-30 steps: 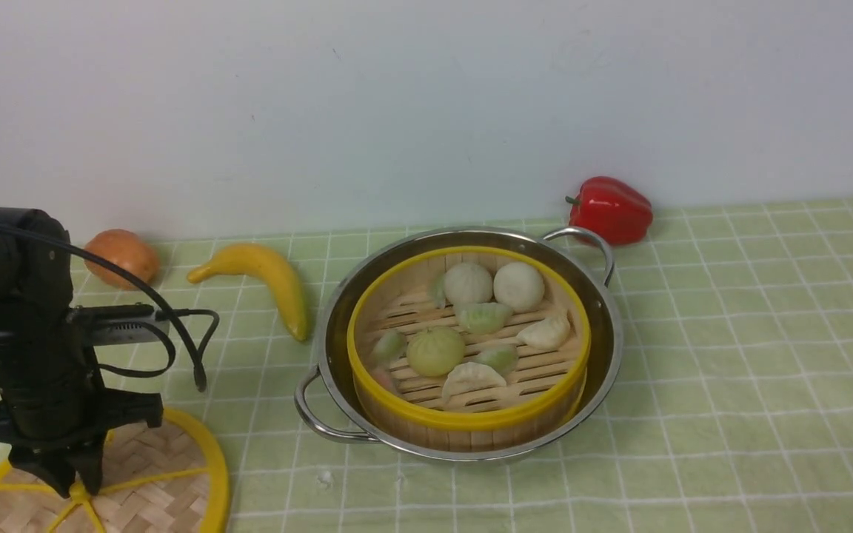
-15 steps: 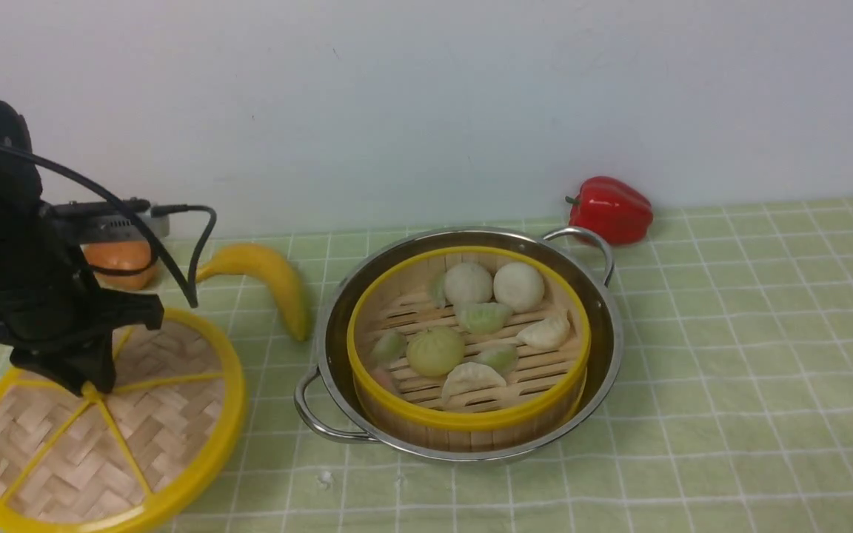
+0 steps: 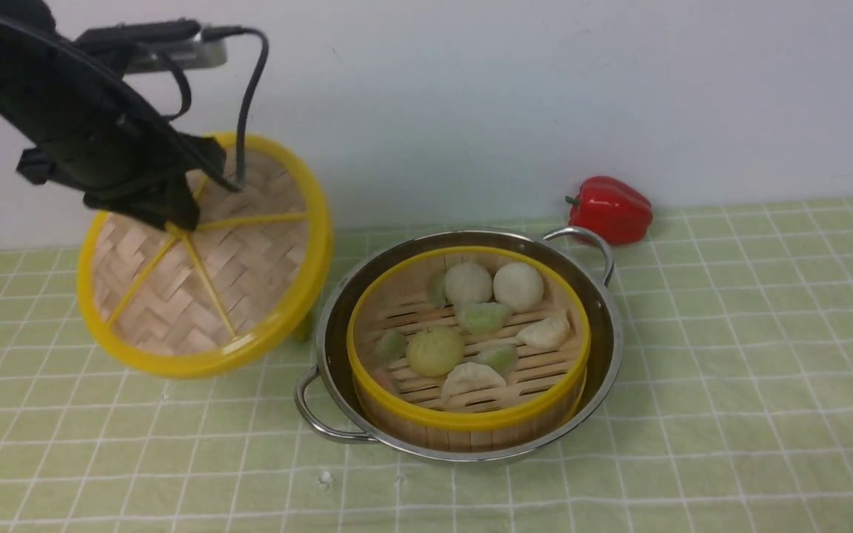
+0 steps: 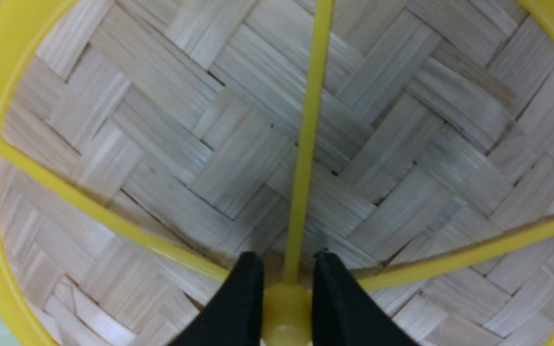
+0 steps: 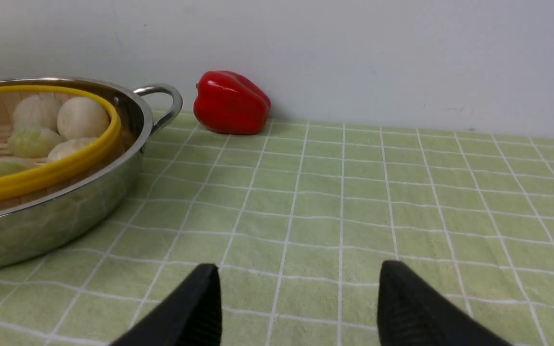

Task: Place the steamer in the pot on the green tablecloth, and put the lid on the steamer.
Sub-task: 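Place the yellow bamboo steamer lid onto the steamer in the pot with the left gripper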

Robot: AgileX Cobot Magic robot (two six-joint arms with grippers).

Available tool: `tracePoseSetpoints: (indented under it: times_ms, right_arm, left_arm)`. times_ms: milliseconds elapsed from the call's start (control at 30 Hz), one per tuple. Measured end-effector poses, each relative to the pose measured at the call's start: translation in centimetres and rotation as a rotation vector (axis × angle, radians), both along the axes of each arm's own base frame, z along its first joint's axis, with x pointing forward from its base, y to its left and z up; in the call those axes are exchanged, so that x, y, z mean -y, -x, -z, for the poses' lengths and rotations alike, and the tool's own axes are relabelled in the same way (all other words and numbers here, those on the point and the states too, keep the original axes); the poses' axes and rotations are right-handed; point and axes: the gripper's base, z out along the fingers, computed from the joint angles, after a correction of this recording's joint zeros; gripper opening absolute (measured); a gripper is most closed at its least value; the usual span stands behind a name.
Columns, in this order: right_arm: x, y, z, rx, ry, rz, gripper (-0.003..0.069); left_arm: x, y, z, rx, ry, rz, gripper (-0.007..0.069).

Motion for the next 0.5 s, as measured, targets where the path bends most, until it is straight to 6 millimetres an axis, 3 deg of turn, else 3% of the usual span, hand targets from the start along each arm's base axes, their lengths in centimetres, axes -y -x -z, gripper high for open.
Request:
tracePoseSetpoints:
  times_ms: [267,500]
  right_arm:
    - [0.0,0.0,0.0,0.000,0.000,0.000,0.0437]
    - [0.0,0.0,0.0,0.000,0.000,0.000,0.0437]
  left_arm:
    - [6.8,-0.5,-1.7,0.079,0.012,0.186,0.0123]
    - [12.3,-0.7,0.0,0.067,-0.020,0.349,0.0123]
